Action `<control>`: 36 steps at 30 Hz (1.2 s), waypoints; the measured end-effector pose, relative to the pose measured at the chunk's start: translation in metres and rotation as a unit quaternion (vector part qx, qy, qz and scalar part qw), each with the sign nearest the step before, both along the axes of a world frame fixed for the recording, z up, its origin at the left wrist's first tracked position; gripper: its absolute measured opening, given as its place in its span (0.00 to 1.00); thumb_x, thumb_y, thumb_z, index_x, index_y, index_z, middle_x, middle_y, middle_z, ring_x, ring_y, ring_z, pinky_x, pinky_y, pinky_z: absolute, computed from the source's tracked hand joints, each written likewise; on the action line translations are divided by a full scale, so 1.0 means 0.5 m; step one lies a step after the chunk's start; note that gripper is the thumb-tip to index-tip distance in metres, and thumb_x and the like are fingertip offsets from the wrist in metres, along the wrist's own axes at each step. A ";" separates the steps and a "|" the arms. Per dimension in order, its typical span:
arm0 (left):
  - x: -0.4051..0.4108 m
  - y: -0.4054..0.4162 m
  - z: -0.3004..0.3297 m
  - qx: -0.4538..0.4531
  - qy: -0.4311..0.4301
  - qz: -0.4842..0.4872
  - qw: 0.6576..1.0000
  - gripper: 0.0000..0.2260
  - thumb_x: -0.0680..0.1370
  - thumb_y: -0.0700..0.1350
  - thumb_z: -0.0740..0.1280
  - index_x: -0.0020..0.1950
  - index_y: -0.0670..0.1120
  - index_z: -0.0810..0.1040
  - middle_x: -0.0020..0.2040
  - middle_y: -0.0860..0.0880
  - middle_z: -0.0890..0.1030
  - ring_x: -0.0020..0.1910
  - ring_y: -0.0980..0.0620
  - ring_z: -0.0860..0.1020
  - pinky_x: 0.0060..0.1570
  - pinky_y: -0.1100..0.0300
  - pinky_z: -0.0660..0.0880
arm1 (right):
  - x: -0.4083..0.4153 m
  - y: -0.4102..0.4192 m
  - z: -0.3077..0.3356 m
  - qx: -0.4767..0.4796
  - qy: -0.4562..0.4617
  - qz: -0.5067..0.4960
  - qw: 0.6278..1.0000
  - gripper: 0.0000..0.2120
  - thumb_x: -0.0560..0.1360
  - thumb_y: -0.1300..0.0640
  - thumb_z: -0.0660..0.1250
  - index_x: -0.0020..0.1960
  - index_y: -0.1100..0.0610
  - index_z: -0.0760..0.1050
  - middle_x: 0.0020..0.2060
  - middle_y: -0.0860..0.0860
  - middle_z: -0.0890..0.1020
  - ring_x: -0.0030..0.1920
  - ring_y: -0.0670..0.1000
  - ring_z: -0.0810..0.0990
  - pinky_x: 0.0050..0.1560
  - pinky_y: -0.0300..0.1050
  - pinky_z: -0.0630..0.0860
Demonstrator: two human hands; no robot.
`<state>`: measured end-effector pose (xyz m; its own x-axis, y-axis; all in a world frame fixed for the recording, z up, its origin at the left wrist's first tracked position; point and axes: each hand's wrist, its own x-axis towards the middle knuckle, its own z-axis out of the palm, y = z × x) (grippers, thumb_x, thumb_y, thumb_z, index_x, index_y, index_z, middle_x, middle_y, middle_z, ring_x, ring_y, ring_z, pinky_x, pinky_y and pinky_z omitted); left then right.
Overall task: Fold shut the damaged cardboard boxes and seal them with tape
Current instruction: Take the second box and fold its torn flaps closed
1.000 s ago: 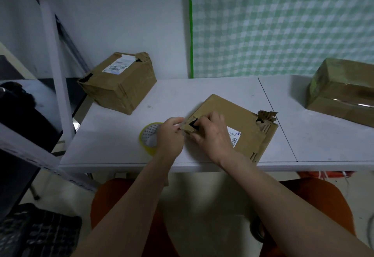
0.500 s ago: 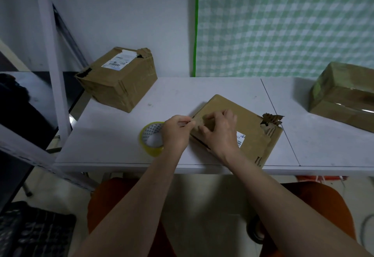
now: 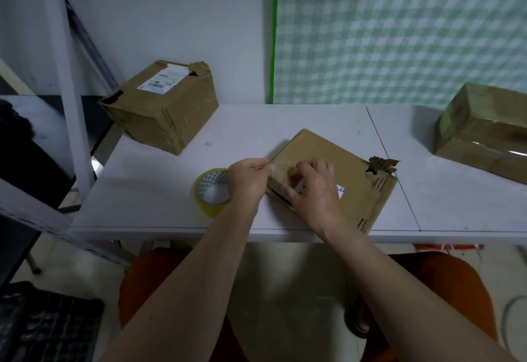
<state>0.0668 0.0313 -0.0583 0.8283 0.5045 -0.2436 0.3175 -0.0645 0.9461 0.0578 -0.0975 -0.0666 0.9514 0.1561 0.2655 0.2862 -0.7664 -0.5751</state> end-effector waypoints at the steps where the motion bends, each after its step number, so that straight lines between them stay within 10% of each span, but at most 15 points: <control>1: 0.003 0.002 0.002 0.009 0.004 -0.003 1.000 0.10 0.70 0.38 0.74 0.51 0.42 0.84 0.46 0.47 0.84 0.46 0.51 0.81 0.53 0.57 0.78 | 0.000 -0.001 -0.001 0.002 -0.004 0.003 1.000 0.12 0.70 0.54 0.73 0.48 0.60 0.77 0.50 0.53 0.73 0.53 0.54 0.67 0.48 0.36 0.60; 11: 0.021 0.008 0.005 0.039 0.028 -0.012 0.999 0.07 0.67 0.44 0.78 0.40 0.44 0.84 0.34 0.48 0.82 0.29 0.53 0.75 0.33 0.63 0.71 | 0.002 -0.008 -0.018 0.011 -0.046 0.021 0.999 0.11 0.66 0.59 0.76 0.43 0.61 0.77 0.47 0.54 0.75 0.48 0.54 0.69 0.47 0.40 0.65; 18: 0.021 -0.006 0.016 0.175 0.038 -0.012 0.984 0.13 0.68 0.53 0.77 0.30 0.50 0.76 0.35 0.53 0.81 0.38 0.50 0.79 0.43 0.59 0.76 | 0.006 -0.013 -0.029 -0.008 -0.093 0.055 0.994 0.11 0.64 0.63 0.77 0.42 0.63 0.78 0.44 0.56 0.77 0.44 0.58 0.73 0.42 0.46 0.73; 30: -0.061 -0.006 -0.003 0.222 -0.084 -0.039 0.971 0.02 0.74 0.40 0.71 0.42 0.42 0.81 0.41 0.47 0.83 0.41 0.50 0.80 0.45 0.54 0.78 | 0.009 -0.077 -0.006 -0.077 -0.178 0.168 0.966 0.13 0.75 0.52 0.63 0.42 0.62 0.78 0.44 0.55 0.79 0.43 0.57 0.76 0.42 0.50 0.75; 36: -0.068 -0.013 -0.038 0.373 -0.217 -0.127 0.893 0.11 0.76 0.41 0.63 0.48 0.39 0.84 0.46 0.42 0.80 0.43 0.44 0.79 0.47 0.58 0.74 | -0.021 -0.055 -0.033 -0.078 -0.168 0.114 0.976 0.13 0.75 0.56 0.63 0.57 0.58 0.78 0.48 0.56 0.77 0.45 0.57 0.73 0.44 0.49 0.71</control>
<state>0.0326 0.0248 -0.0773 0.8739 0.1741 0.4538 -0.1837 -0.7461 0.6400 0.0475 -0.1251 -0.0833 0.7505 0.4166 0.5130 0.6118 -0.7316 -0.3008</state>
